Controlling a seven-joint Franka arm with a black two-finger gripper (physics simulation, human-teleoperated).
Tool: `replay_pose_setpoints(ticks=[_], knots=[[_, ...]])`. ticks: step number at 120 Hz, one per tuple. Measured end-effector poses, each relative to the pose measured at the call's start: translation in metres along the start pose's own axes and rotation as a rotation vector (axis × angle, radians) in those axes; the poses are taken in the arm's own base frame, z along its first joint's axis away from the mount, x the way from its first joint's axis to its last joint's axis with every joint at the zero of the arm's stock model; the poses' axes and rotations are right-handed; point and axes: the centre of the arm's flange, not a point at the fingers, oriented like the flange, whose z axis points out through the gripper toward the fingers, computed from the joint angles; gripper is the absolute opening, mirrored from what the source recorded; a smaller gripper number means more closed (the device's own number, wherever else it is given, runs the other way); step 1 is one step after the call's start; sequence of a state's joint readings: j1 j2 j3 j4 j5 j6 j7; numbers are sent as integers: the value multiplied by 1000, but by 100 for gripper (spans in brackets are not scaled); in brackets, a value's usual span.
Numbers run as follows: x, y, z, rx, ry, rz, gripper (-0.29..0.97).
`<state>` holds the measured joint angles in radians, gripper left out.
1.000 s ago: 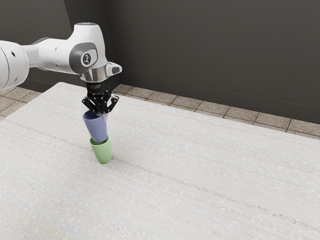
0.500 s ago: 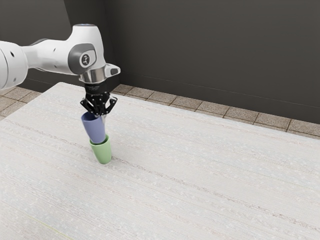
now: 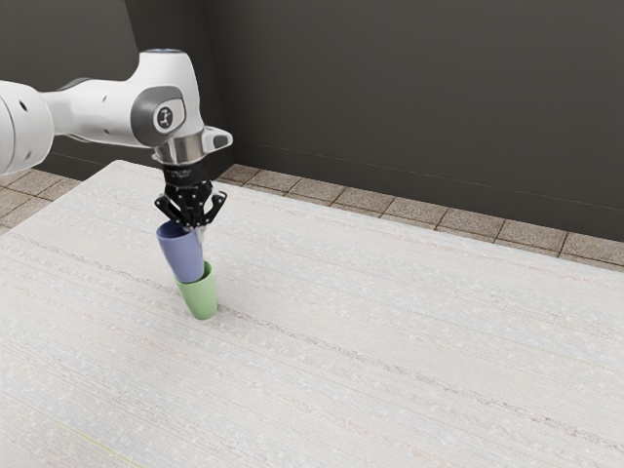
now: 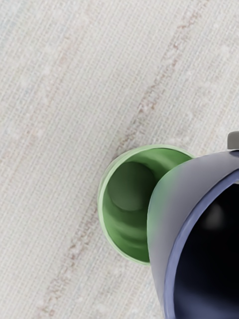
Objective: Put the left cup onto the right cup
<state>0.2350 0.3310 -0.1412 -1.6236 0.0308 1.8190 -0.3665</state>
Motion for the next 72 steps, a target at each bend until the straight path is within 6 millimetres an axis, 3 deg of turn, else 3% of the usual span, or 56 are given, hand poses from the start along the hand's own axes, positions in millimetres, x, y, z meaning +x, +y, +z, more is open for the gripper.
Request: replay_pose_setpoints(ticks=[72], knots=[[5, 0, 4, 7, 16, 5, -11]])
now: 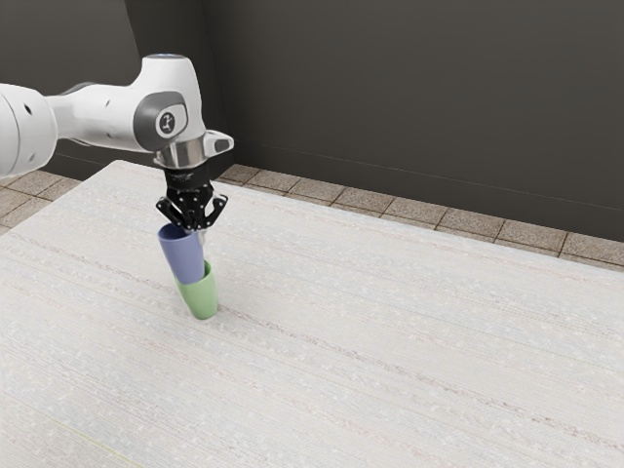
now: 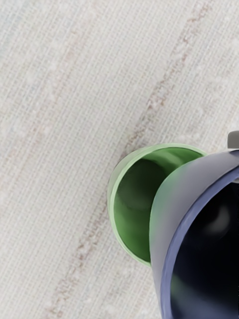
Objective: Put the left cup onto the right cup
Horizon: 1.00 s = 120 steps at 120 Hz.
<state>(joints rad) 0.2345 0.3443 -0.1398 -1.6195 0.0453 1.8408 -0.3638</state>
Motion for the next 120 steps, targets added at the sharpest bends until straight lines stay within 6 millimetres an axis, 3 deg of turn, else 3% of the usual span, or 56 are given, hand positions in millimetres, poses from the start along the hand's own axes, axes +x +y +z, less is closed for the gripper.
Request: replay_pose_setpoints(ticks=[120], knots=[[16, 0, 13, -12, 29, 19, -10]])
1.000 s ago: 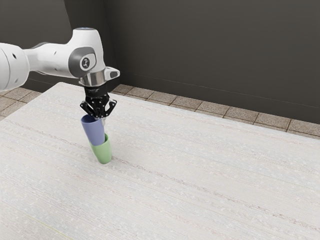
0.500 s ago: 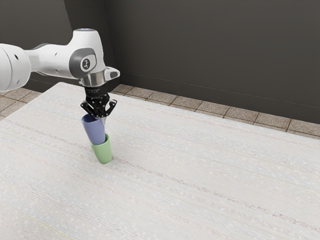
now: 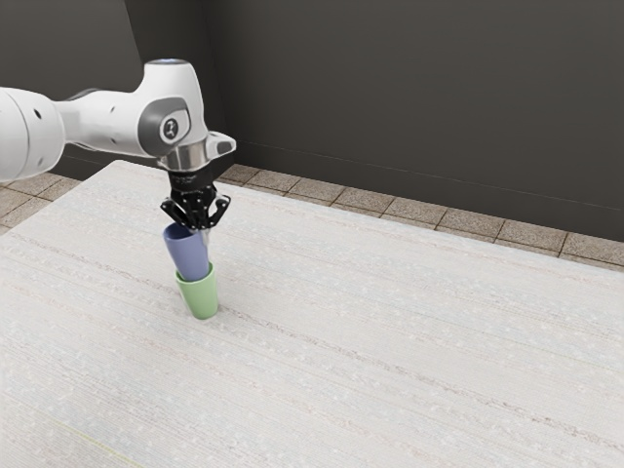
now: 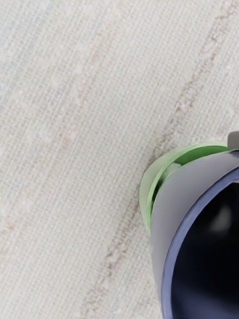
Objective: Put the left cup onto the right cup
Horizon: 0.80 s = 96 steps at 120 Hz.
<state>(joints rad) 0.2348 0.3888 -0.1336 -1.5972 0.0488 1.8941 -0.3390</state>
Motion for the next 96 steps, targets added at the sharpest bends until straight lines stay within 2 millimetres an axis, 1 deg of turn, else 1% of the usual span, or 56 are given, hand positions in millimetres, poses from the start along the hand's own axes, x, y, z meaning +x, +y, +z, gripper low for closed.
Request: replay_pose_setpoints(ticks=[17, 39, 47, 56, 73, 96], knots=[[1, 0, 2, -3, 3, 1, -10], [2, 1, 1, -16, 10, -1, 30], [2, 2, -1, -20, 13, -1, 40], [1, 2, -3, -22, 17, -1, 48], [0, 2, -9, -27, 26, -1, 58], [-8, 2, -27, -30, 49, 2, 64]])
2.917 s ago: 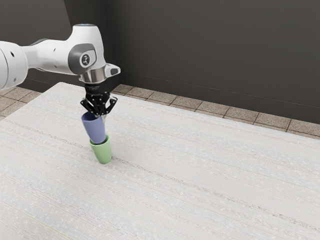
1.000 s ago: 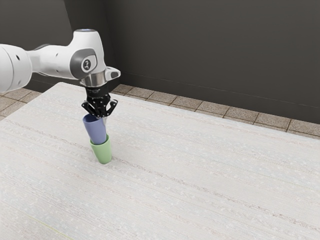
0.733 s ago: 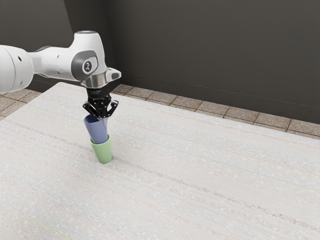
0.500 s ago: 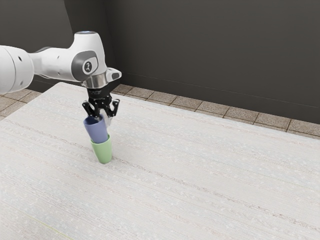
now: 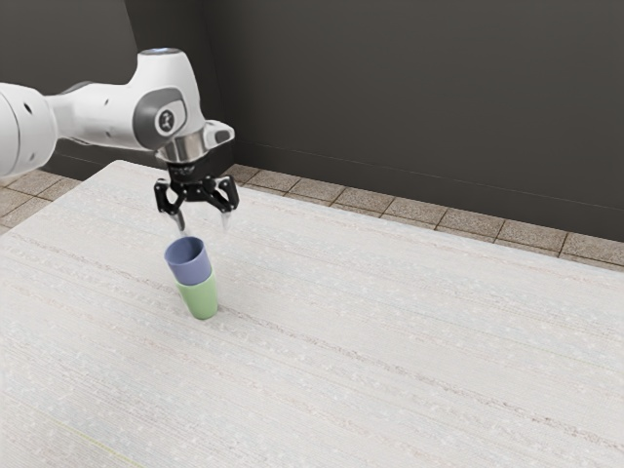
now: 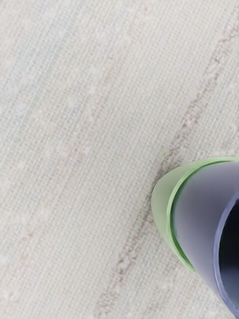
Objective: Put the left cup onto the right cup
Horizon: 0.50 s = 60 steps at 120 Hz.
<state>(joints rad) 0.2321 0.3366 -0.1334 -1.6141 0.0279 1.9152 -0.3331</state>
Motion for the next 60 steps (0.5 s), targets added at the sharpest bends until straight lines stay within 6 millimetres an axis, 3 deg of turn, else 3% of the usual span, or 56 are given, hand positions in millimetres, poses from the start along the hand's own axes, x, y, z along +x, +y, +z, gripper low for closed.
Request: replay_pose_setpoints(ticks=[24, 60], knots=[[-15, 5, -24, 0, 23, 15, 66], [-49, 37, -71, 3, 85, 91, 68]])
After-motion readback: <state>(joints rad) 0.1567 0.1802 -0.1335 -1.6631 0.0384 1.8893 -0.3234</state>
